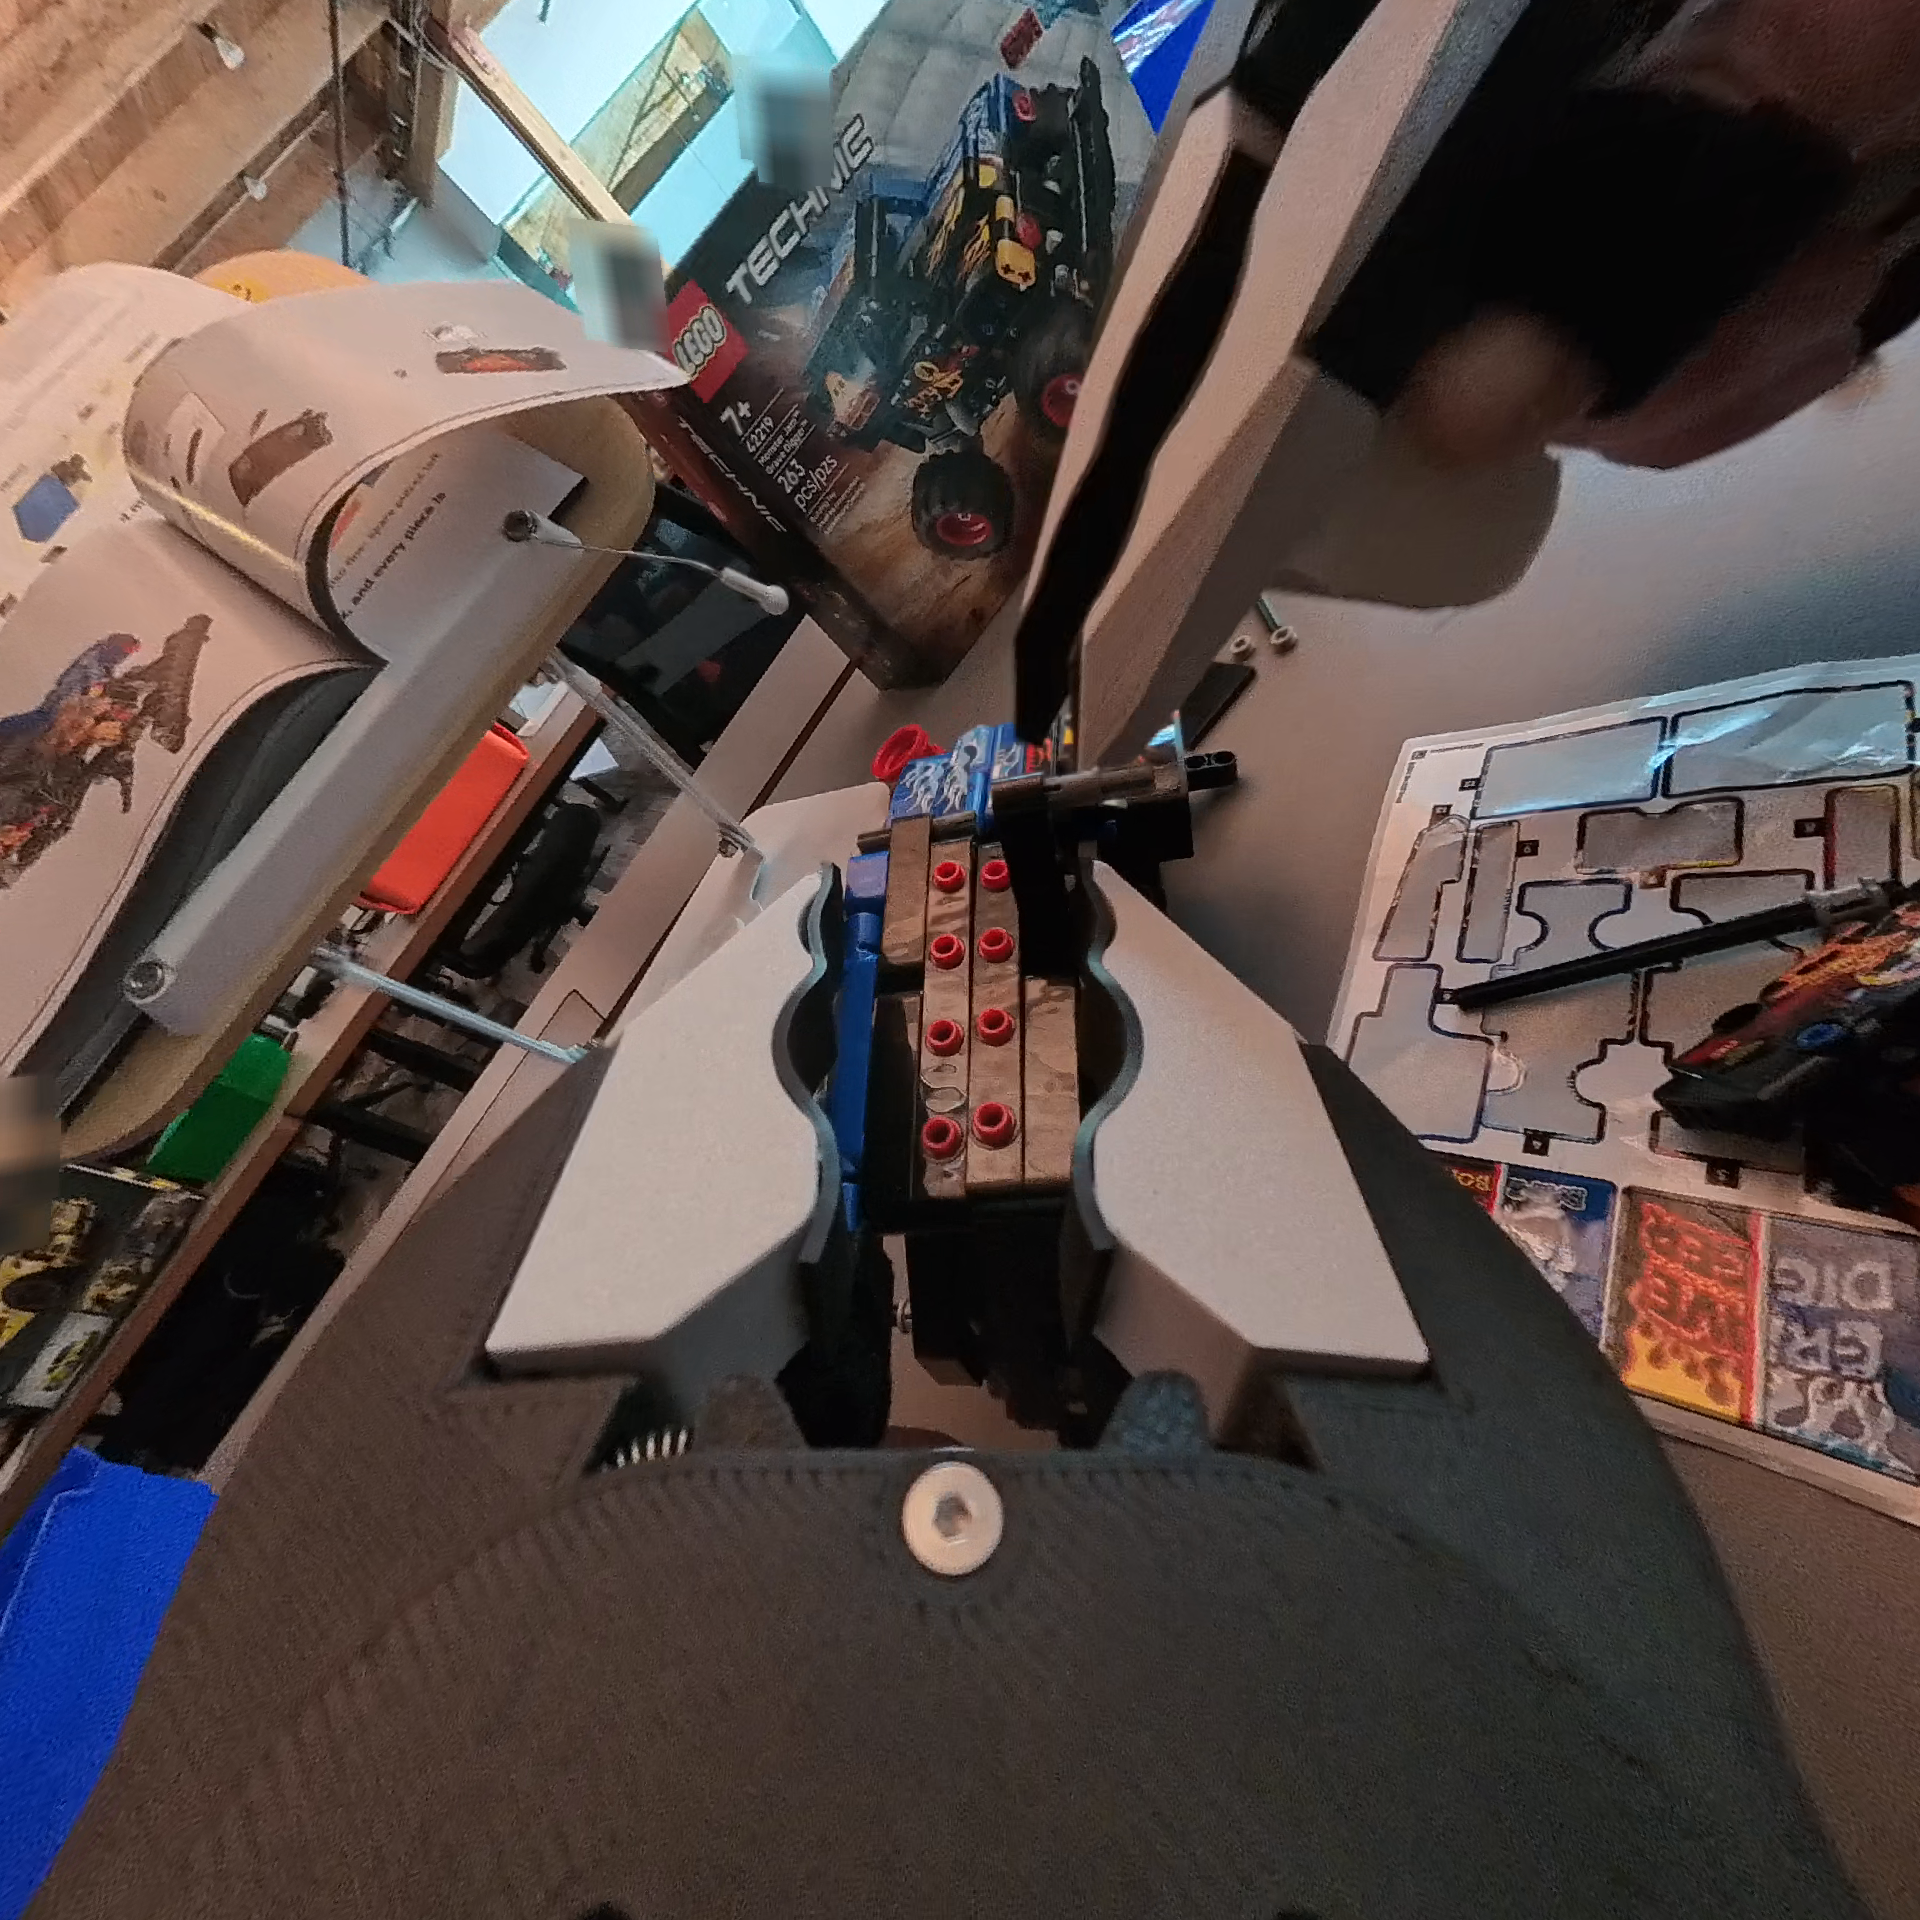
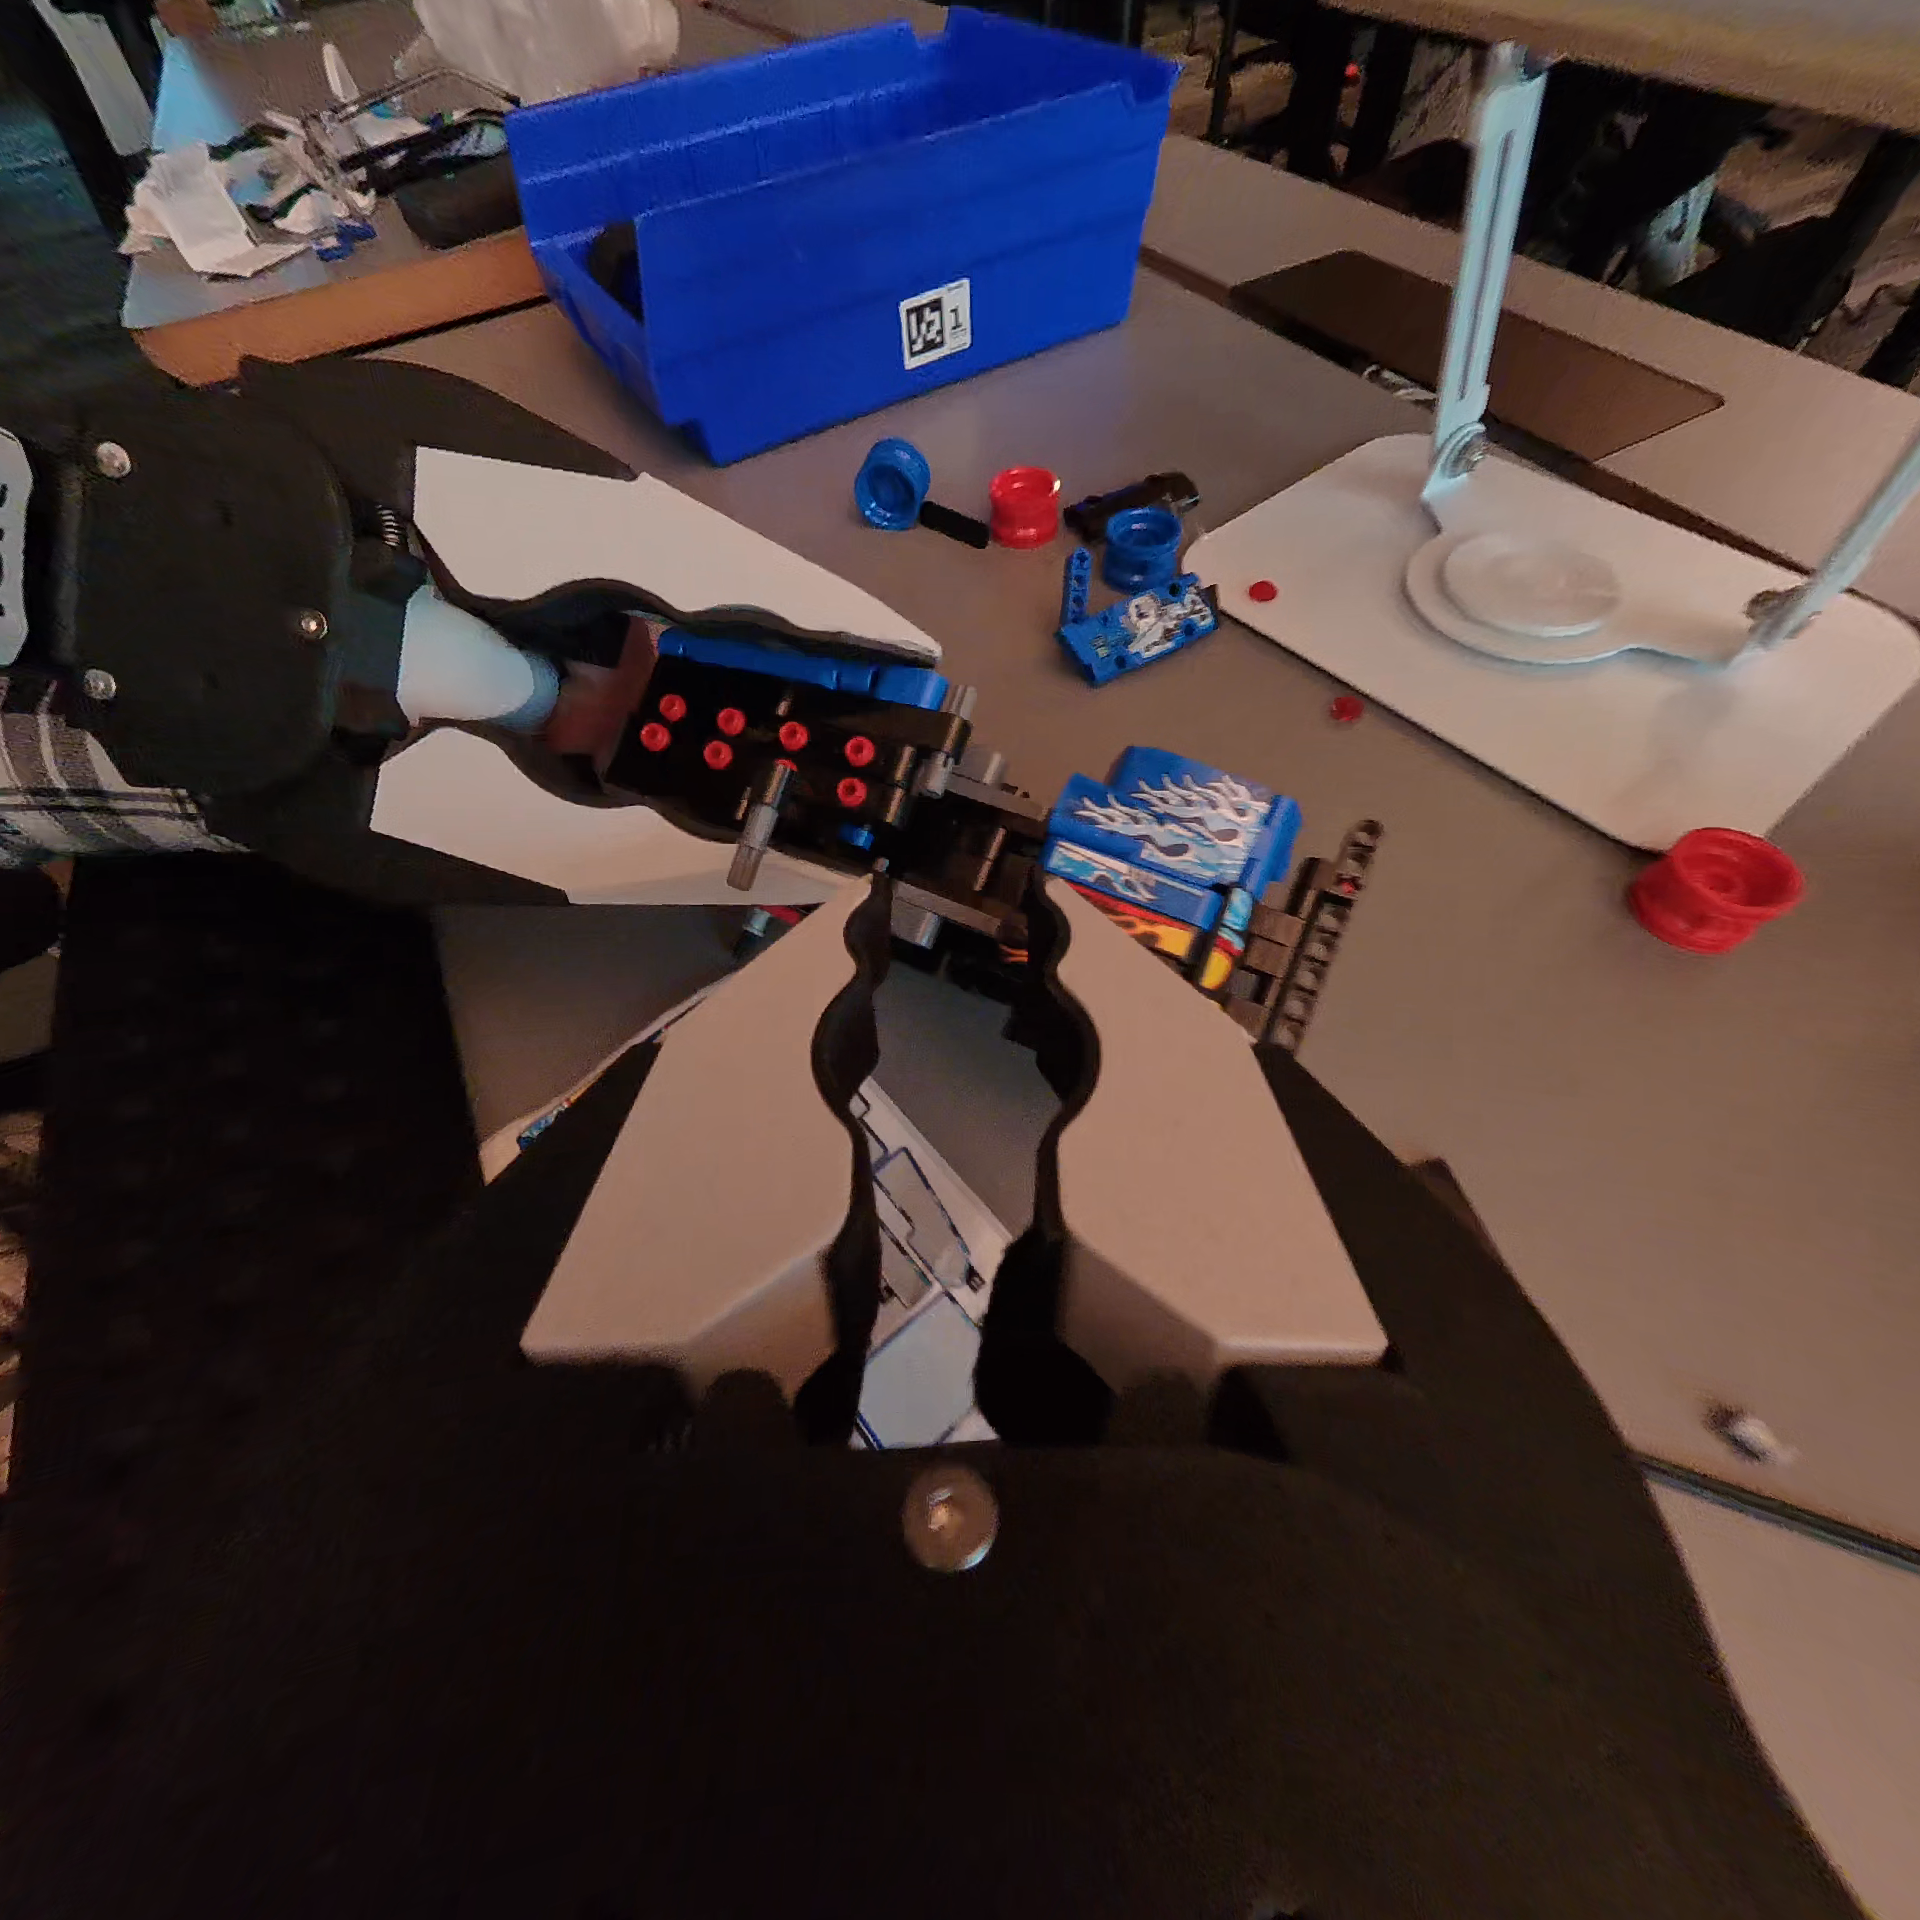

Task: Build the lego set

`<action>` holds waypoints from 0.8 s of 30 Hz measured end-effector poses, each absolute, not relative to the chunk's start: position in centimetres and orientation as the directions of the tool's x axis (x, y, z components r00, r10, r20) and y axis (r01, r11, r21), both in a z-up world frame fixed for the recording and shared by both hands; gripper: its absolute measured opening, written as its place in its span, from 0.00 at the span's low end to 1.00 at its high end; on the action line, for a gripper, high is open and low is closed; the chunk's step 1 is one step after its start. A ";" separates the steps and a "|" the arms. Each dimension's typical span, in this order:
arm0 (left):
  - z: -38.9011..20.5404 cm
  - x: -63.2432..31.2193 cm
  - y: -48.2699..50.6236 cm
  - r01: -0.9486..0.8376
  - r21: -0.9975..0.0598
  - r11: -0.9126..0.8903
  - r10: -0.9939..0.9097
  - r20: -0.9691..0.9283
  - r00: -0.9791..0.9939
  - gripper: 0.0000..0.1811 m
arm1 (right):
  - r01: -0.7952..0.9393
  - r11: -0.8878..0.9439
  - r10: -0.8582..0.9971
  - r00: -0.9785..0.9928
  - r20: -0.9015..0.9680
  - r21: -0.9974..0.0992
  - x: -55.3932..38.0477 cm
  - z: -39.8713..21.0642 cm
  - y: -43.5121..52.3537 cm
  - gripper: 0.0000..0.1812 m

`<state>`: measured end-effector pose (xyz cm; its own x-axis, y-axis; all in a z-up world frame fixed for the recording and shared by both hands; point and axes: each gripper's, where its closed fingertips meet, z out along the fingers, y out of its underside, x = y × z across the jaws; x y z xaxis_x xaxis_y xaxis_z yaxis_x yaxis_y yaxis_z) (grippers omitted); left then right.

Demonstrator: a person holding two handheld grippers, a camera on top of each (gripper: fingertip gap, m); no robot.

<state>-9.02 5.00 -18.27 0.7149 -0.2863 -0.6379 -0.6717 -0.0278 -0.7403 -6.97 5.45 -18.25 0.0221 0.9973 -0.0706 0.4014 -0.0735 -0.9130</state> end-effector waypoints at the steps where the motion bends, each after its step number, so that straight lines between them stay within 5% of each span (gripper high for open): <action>1: -18.3 -9.0 5.0 -0.674 -0.738 -0.028 -0.289 -0.639 0.713 0.23 | 0.393 -0.067 0.998 0.026 -0.061 -0.917 -6.5 -17.8 5.7 0.13; 11: -18.7 -10.1 5.7 -0.606 -0.786 -0.123 -0.386 -0.524 0.759 0.23 | 0.509 -0.044 0.987 0.156 0.042 -0.859 7.1 -13.2 12.2 0.13; 20: -19.6 -11.4 6.3 -0.577 -0.787 -0.219 -0.545 -0.392 0.742 0.24 | 0.772 -0.105 0.979 0.191 0.072 -0.627 13.7 -22.4 14.1 0.11; 24: -19.7 -11.5 6.3 -0.565 -0.791 -0.235 -0.594 -0.343 0.728 0.24 | 0.757 -0.145 0.986 0.168 -0.025 -0.638 12.3 -24.6 13.8 0.14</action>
